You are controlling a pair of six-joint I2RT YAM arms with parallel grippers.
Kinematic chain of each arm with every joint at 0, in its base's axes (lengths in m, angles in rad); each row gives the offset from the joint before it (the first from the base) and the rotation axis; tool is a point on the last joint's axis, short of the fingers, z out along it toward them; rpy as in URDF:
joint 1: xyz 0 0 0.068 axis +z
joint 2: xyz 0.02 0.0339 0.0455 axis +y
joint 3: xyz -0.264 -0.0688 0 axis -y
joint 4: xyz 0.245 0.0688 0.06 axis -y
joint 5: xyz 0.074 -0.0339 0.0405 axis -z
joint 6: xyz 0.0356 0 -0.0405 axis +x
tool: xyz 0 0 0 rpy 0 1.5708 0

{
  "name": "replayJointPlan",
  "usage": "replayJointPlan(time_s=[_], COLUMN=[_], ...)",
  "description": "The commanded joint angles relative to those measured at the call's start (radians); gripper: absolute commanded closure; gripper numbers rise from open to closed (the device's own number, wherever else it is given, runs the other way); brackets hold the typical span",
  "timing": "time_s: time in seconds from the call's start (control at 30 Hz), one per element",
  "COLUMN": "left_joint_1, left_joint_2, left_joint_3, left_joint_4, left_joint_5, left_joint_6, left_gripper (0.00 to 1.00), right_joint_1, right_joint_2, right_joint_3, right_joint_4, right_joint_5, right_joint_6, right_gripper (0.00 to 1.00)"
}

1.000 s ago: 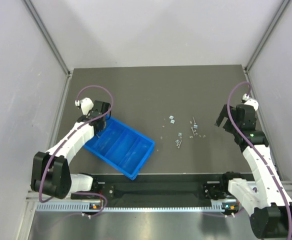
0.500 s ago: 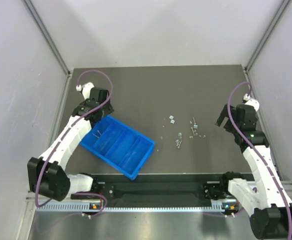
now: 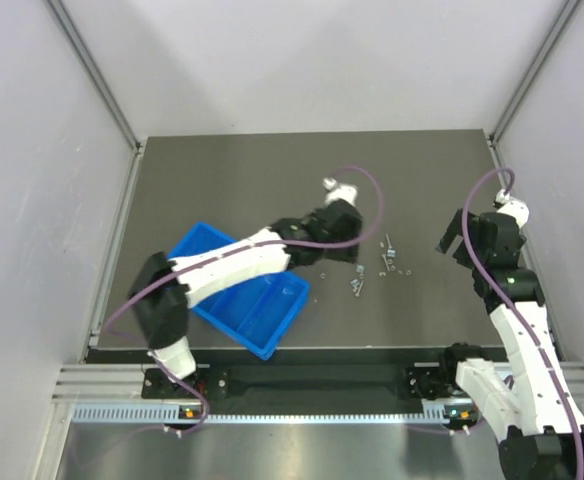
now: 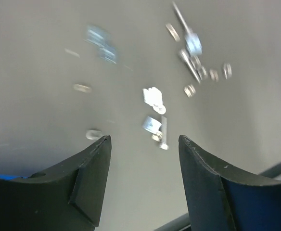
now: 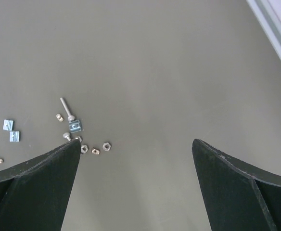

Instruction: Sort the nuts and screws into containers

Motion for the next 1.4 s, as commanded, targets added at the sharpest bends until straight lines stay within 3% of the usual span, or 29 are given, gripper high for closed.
replayJointPlan(time_s=[0.0,0.23,0.53,1.13,1.37], left_joint_1=[-0.074,-0.125,-0.142,-0.133,-0.13], left_joint_2=[0.104,0.302,0.397,0.396,0.442], left_joint_3=[0.088,0.159,0.182,0.17,0.162], left_joint_4=[0.021,0.033,0.041,0.013,0.007], left_joint_5=[0.044,0.113,0.11,0.023,0.057], left_joint_6=[0.012,-0.026,-0.035,-0.032,-0.037], left_gripper=[0.37,0.5,0.55,0.54,0.57], right_joint_1=[-0.017,-0.016,-0.016,-0.016,-0.014], right_joint_2=[-0.028,-0.057,-0.079,-0.079,-0.084], right_joint_3=[0.029,0.012,0.001,0.001,0.001], right_joint_4=[0.006,-0.014,-0.019,-0.038,-0.038], right_joint_5=[0.017,0.022,0.037,0.035,0.035], right_joint_6=[0.002,-0.012,-0.023,-0.009,-0.011], right_gripper=[0.0,0.0,0.0,0.0,0.0])
